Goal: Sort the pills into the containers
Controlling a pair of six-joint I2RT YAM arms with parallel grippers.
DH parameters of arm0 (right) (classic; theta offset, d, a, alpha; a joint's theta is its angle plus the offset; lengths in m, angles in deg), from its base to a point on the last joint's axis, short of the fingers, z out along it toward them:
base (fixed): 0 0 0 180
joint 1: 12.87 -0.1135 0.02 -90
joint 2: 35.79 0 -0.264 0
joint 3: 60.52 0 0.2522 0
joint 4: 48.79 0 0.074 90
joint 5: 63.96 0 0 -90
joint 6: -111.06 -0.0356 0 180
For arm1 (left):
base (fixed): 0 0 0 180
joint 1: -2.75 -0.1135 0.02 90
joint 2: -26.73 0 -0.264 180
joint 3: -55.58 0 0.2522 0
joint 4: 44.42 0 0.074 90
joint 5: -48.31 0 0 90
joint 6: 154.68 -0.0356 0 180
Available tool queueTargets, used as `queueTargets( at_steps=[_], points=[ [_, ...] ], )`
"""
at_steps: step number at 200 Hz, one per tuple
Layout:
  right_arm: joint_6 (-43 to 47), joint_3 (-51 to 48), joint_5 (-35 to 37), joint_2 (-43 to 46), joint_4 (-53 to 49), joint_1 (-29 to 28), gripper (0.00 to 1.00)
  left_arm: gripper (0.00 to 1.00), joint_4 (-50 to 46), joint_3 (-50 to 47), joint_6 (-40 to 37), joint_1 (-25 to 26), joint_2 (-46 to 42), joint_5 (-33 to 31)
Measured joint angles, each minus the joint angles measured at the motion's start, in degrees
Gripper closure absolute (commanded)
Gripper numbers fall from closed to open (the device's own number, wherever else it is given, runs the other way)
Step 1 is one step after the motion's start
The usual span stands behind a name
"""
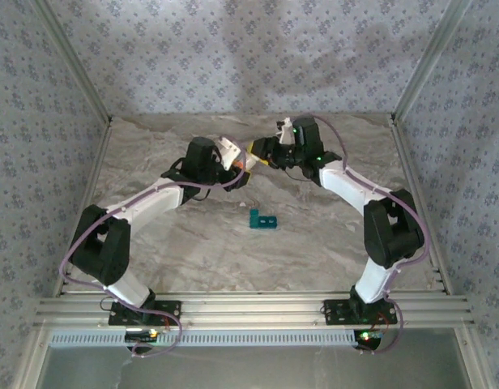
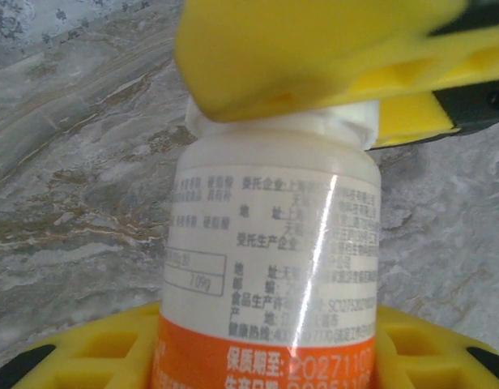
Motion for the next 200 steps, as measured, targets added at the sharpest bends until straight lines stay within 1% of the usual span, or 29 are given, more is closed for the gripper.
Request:
queueTargets(
  at_steps=[26, 35, 43, 44, 47, 53, 60, 75, 104, 127, 161, 200],
  points=[
    [0.55, -3.21, -2.93, 0.92, 8.46, 0.63, 0.59, 1.0, 2.36, -0.26, 4.17, -1.81, 0.0, 7.19],
    [0.7, -3.61, -3.82, 1.14, 10.23, 0.79, 0.56, 1.0, 2.99, -0.26, 5.29, -2.16, 0.0, 9.09],
    [0.68, -3.63, -4.37, 1.14, 11.3, 0.92, 0.51, 1.0, 3.56, -0.26, 6.1, -2.38, 0.0, 10.21],
    [0.68, -3.61, -4.46, 1.14, 11.34, 0.94, 0.49, 1.0, 3.74, -0.26, 6.25, -2.45, 0.0, 10.36],
    [0.76, -3.63, -4.61, 1.14, 11.69, 0.98, 0.47, 1.0, 3.93, -0.26, 6.36, -2.51, 0.0, 10.67],
    [0.72, -3.63, -4.96, 1.16, 12.26, 1.05, 0.39, 1.0, 4.31, -0.26, 6.73, -2.62, 0.0, 11.1],
    [0.83, -3.63, -5.03, 1.25, 12.61, 1.14, 0.34, 1.0, 4.59, -0.26, 7.17, -2.78, 0.0, 11.41],
    [0.76, -3.63, -4.94, 1.53, 12.59, 1.53, 0.27, 1.0, 4.76, -0.26, 7.34, -2.93, 0.0, 11.45],
    [0.44, -3.61, -3.37, 3.67, 9.73, 2.99, 0.23, 1.0, 4.24, -0.26, 6.38, -2.91, -0.04, 9.2],
    [-0.33, -3.02, -0.83, 5.95, 5.7, 4.44, 0.21, 1.0, 3.02, -0.24, 4.13, -2.38, -0.28, 5.53],
    [-0.74, 0.46, 4.22, 6.71, -3.13, 5.38, 0.21, 1.0, 1.22, -0.2, 0.48, -0.02, -0.87, 0.15],
    [-2.12, 2.6, 6.1, 5.75, -8.52, 4.7, 0.21, 1.0, -0.11, 0.2, -1.88, 1.64, -1.14, -2.97]
  ],
)
